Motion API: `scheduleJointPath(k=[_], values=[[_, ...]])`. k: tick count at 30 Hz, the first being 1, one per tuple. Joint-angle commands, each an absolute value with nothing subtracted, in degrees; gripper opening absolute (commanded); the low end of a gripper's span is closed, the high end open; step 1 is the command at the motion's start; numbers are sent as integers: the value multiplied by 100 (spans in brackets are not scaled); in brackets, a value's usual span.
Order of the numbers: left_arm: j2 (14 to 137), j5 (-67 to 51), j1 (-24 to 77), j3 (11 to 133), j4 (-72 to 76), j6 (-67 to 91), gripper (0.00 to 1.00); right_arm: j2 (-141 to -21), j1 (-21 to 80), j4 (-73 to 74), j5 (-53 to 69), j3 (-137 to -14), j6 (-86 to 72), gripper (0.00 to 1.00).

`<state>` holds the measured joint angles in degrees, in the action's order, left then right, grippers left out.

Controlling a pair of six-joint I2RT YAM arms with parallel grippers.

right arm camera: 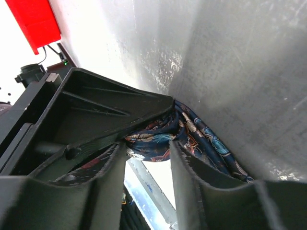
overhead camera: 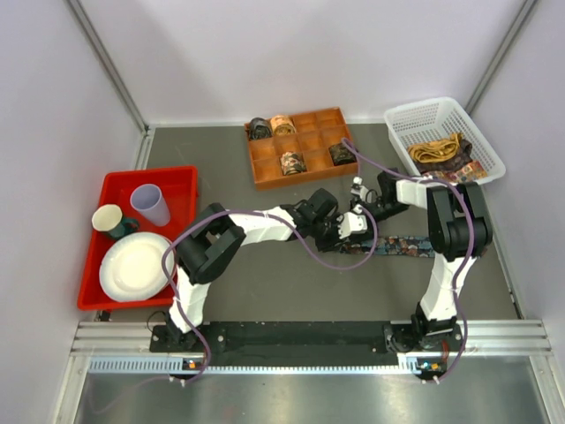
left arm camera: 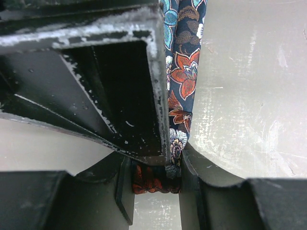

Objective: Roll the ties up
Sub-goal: Roll the tie at the center of the board.

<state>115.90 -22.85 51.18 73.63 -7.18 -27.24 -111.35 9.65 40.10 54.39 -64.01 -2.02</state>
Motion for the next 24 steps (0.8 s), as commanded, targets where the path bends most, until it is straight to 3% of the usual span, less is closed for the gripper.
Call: scheduleJointPath(k=[1, 3, 4, 8, 14, 18, 24], values=[[12155, -1714, 5168, 7101, -1916, -2848, 22, -11127, 1300, 3982, 5159, -6319, -97, 34], [12190, -1705, 5177, 7154, -1977, -2795, 24, -11232, 1327, 3938, 5133, -6320, -140, 9], [12190, -1714, 5168, 7224, -2047, -2743, 31, -11250, 1318, 3946, 5046, -6328, -123, 0], [11954, -2511, 5010, 6778, -1156, -2532, 51, -11347, 1178, 3920, 4790, -6241, -62, 0], [11672, -4058, 4536, 5574, 1472, -2093, 68, -11601, 923, 3929, 4299, -6214, 158, 0], [11952, -4535, 4465, 5116, 3860, -1460, 69, -11593, 914, 3937, 4079, -6258, 141, 0], [12761, -4808, 4465, 5255, 5589, -660, 63, -11566, 888, 3990, 3621, -6328, 44, 0]])
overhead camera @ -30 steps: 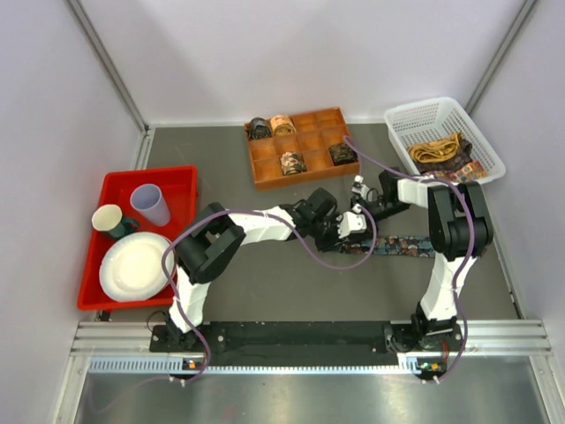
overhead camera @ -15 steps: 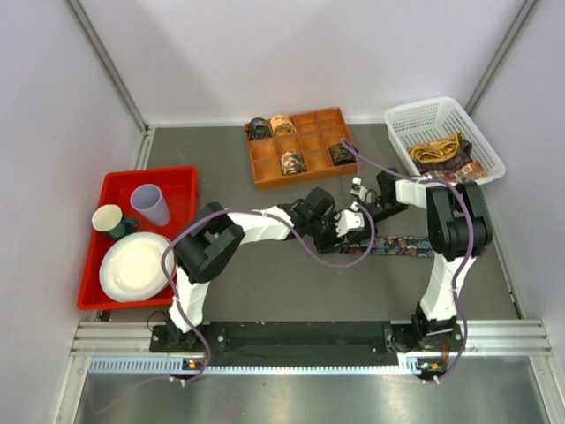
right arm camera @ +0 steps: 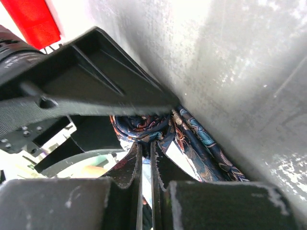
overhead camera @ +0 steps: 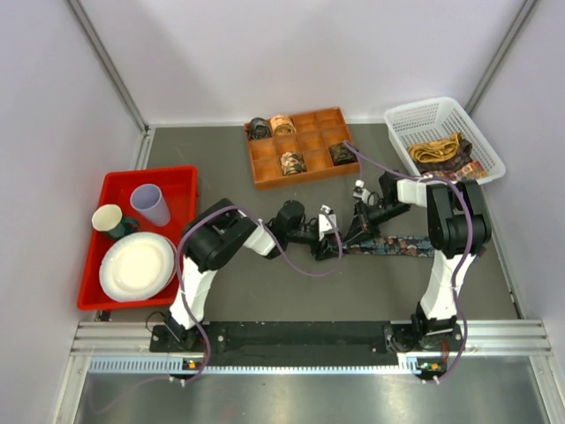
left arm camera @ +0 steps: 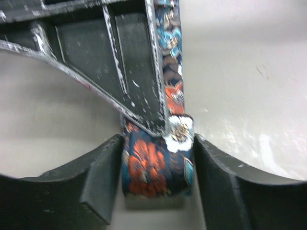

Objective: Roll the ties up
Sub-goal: Roll the tie at the center of the board.

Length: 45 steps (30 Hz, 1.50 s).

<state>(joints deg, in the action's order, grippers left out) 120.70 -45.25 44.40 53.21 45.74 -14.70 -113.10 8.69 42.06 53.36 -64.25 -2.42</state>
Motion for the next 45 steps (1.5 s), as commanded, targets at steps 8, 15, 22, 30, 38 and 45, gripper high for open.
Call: scheduleJointPath(k=[8, 15, 22, 30, 38, 45], values=[[12815, -4834, 4447, 4932, 5551, -676, 41, -11295, 879, 3920, 3226, -6416, -211, 0], [12331, -4641, 4395, 4623, 4597, -1275, 58, -11233, 888, 3823, 3155, -6346, -281, 0], [12524, -4684, 4482, 4948, 4641, -1222, 50, -11250, 975, 3797, 3076, -6337, -281, 0], [12674, -4755, 4553, 5264, 5027, -686, 61, -11268, 1002, 3753, 3120, -6319, -246, 0], [12657, -4729, 4588, 5449, 4276, -886, 21, -11241, 993, 3770, 3444, -6363, -185, 0], [11839, -3500, 4588, 5572, 1096, -2591, 6, -10926, 642, 4359, 4480, -6671, 298, 29]])
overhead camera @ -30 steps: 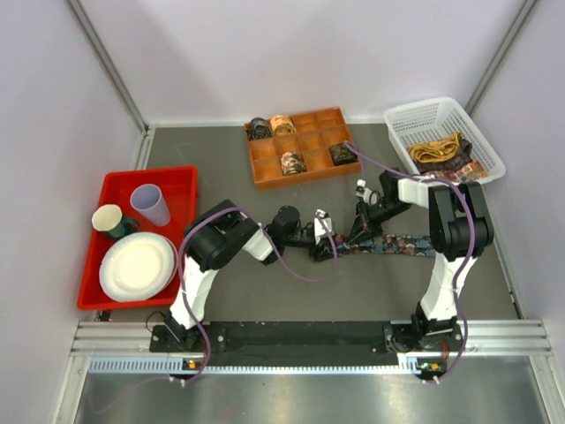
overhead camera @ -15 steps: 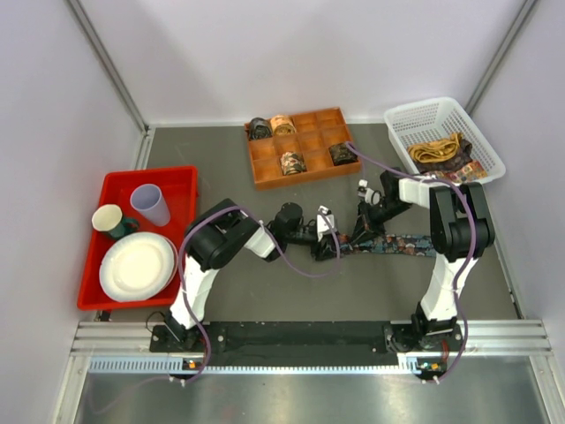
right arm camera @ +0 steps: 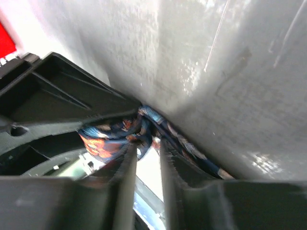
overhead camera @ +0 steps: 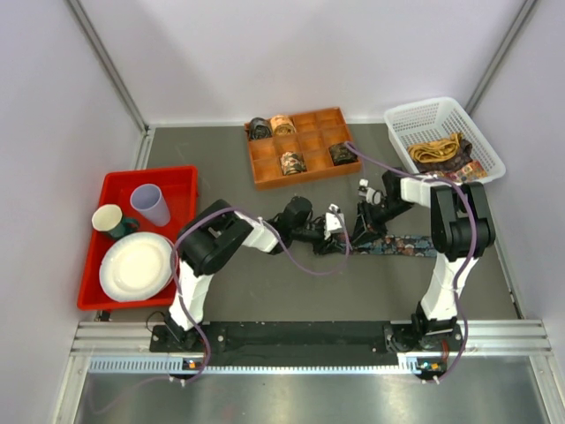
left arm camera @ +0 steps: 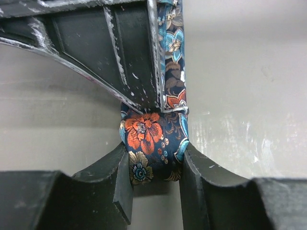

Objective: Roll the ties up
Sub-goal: Roll the tie at the center of the board.

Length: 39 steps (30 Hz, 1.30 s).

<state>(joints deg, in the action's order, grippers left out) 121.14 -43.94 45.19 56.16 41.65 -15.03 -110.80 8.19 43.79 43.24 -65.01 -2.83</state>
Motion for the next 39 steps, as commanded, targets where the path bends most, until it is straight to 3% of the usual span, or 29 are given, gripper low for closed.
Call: scheduleJointPath(k=[1, 2, 5, 10, 18, 22, 25, 28, 30, 33, 36, 39], values=[[11795, -3159, 4579, 5651, 794, -2715, 6, -10873, 537, 4455, 4596, -6688, 368, 33], [11760, -3025, 4588, 5721, 530, -2872, 5, -10829, 519, 4647, 4710, -6688, 447, 42], [11804, -2629, 4597, 6037, -560, -3014, 4, -10670, 449, 4851, 5167, -6618, 676, 54], [11795, -2303, 4719, 6459, -1422, -3050, 4, -10599, 448, 4519, 5949, -6364, 510, 56], [11927, -1925, 4931, 6890, -1969, -2997, 7, -11039, 703, 4017, 5758, -6337, 185, 46], [11953, -1916, 4948, 6908, -1986, -2971, 12, -11136, 808, 3850, 5652, -6319, 97, 31], [12006, -1995, 4957, 6926, -1907, -2866, 17, -11302, 870, 3990, 5546, -6398, 158, 26], [12085, -2144, 4957, 6969, -1924, -2804, 25, -11285, 870, 3885, 5414, -6337, 132, 0], [12103, -2319, 4922, 6944, -1733, -2769, 39, -11276, 870, 3911, 5318, -6337, 184, 0], [12041, -3039, 4747, 6611, -1127, -2664, 52, -11268, 861, 3885, 5054, -6319, 193, 0], [12032, -3795, 4606, 6260, -117, -2549, 56, -11259, 870, 3841, 4843, -6319, 150, 0], [12058, -4497, 4395, 5733, 1569, -2067, 73, -11276, 861, 3876, 4676, -6354, 184, 0]])
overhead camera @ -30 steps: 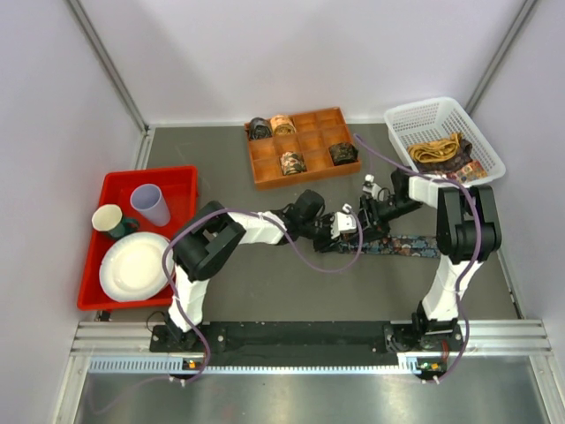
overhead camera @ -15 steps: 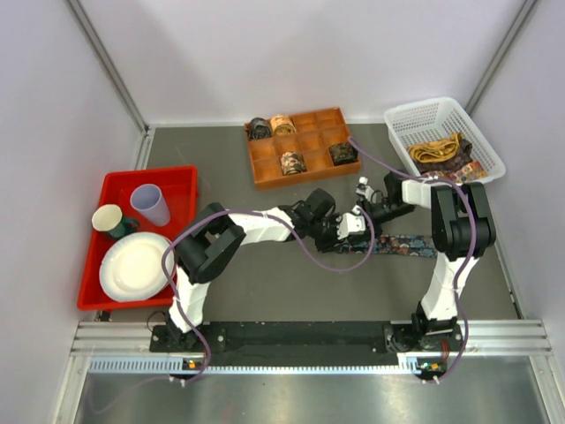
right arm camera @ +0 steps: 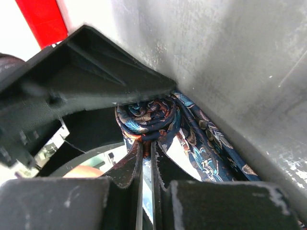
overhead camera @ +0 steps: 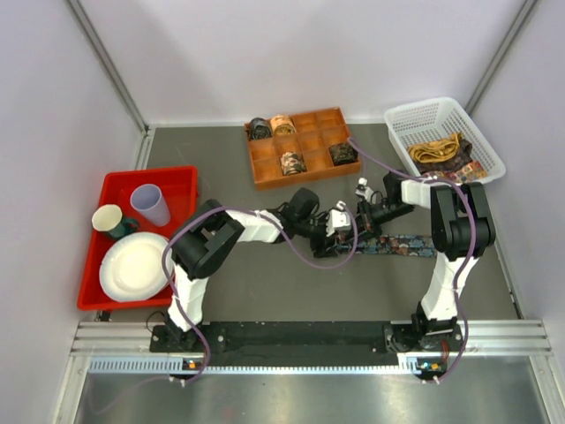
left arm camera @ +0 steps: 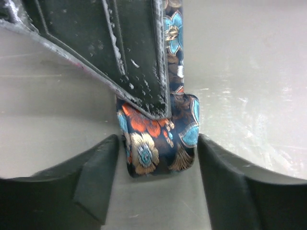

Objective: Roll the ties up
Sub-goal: Roll the tie at the center of the board.

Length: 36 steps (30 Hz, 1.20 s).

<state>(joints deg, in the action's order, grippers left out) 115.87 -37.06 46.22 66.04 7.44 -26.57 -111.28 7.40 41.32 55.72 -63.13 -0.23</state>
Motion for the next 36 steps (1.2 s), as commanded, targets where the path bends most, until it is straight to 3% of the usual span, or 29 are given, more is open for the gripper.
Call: scheduleJointPath(k=[1, 6, 13, 14, 17, 22, 23, 24, 26, 27, 29, 36], values=[[12146, -4648, 4360, 5609, 2130, -1752, 81, -11276, 861, 3893, 4624, -6363, 185, 0], [12629, -5080, 4254, 5300, 4401, -1170, 84, -11355, 861, 3972, 4526, -6460, 176, 0], [13113, -5194, 4219, 5063, 5616, -844, 66, -11417, 853, 4122, 4386, -6539, 246, 0], [13096, -5186, 4219, 5028, 5564, -861, 58, -11434, 861, 4131, 4360, -6548, 263, 0], [12806, -5046, 4219, 5010, 4819, -1159, 40, -11461, 861, 4166, 4386, -6574, 308, 0], [12305, -4282, 4324, 5772, 1461, -2274, 22, -11443, 844, 4429, 4692, -6846, 422, 2], [12261, -3932, 4350, 5861, 1111, -2442, 20, -11435, 792, 4491, 4772, -6881, 457, 8], [12217, -3781, 4368, 5941, 733, -2678, 16, -11417, 756, 4683, 4825, -6925, 492, 21], [12199, -3325, 4412, 6152, -50, -2951, 14, -11295, 616, 4851, 4939, -7013, 606, 36], [12217, -3183, 4421, 6231, -357, -3014, 13, -11207, 572, 4956, 4983, -7014, 650, 49], [12243, -2980, 4438, 6380, -858, -3163, 10, -10970, 475, 5079, 5158, -6979, 756, 57], [12375, -2382, 4666, 6749, -1564, -3129, 7, -10740, 483, 4633, 5880, -6583, 431, 56]])
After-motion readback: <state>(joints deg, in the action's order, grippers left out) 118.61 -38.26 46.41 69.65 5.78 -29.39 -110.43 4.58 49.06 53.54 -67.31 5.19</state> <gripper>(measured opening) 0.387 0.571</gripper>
